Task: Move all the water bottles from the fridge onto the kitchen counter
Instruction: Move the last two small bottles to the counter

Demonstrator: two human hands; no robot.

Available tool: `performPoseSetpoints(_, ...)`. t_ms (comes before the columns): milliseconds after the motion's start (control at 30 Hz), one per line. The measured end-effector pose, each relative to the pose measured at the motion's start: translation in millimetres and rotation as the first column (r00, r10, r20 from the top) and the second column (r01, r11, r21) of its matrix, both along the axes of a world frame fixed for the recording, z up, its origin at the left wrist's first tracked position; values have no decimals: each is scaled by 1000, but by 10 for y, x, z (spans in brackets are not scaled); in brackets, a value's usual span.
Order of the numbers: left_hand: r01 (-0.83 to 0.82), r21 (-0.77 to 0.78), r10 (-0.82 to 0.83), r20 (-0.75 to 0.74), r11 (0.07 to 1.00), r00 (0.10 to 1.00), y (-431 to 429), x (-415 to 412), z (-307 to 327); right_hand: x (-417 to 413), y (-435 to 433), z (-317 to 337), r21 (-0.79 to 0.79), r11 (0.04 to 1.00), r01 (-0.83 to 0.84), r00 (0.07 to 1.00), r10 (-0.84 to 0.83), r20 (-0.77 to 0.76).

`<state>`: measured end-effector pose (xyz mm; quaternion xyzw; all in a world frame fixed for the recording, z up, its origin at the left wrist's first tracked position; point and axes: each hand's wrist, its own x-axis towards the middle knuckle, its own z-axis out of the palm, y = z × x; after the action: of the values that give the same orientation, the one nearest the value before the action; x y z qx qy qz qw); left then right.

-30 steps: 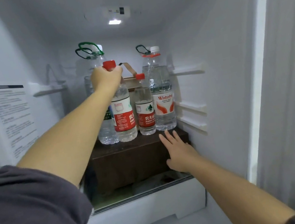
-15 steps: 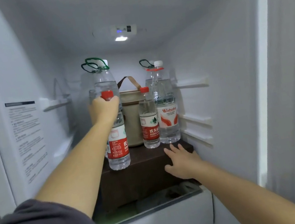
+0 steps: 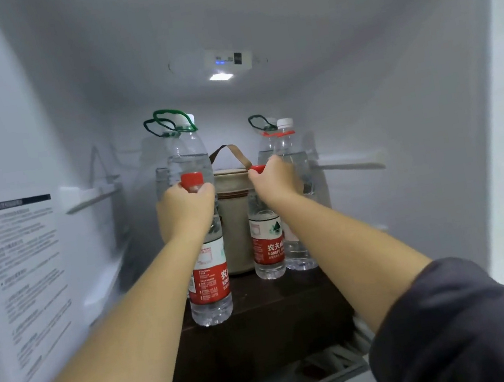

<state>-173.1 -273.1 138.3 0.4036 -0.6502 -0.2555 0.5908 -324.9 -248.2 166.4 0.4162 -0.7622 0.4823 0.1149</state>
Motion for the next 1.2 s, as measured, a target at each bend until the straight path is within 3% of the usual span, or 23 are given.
performPoseSetpoints(133, -6, -18, 6, 0, 1000, 1000, 6, 2, -4, 71, -136, -14, 62, 995, 80, 996, -78, -46)
performPoseSetpoints(267, -6, -25, 6, 7, 1000, 1000, 55, 9, 4, 57, -51, -63, -52, 997, 56, 995, -60, -82)
performPoseSetpoints(433, 7, 0, -7, -2, 1000, 1000, 100, 23, 9, 22, 241, -59, -293, 933, -211, 977, 207, -46)
performPoseSetpoints(533, 17, 2, -17, -2, 1000, 1000, 106, 32, 9, 52, 322, -138, -356, 899, -257, 964, 266, -26)
performPoseSetpoints(833, 119, -52, -118, 23, 992, 993, 109, 67, -36, -44, 424, -415, -413, 876, -251, 945, 314, 91)
performPoseSetpoints(1033, 179, -150, -193, -85, 972, 978, 200, 129, -403, -38, 593, -744, -378, 853, -359, 850, 466, 246)
performPoseSetpoints(1200, 238, -33, -240, -143, 971, 960, 195, 143, -752, -129, 558, -1191, -286, 881, -377, 807, 464, 366)
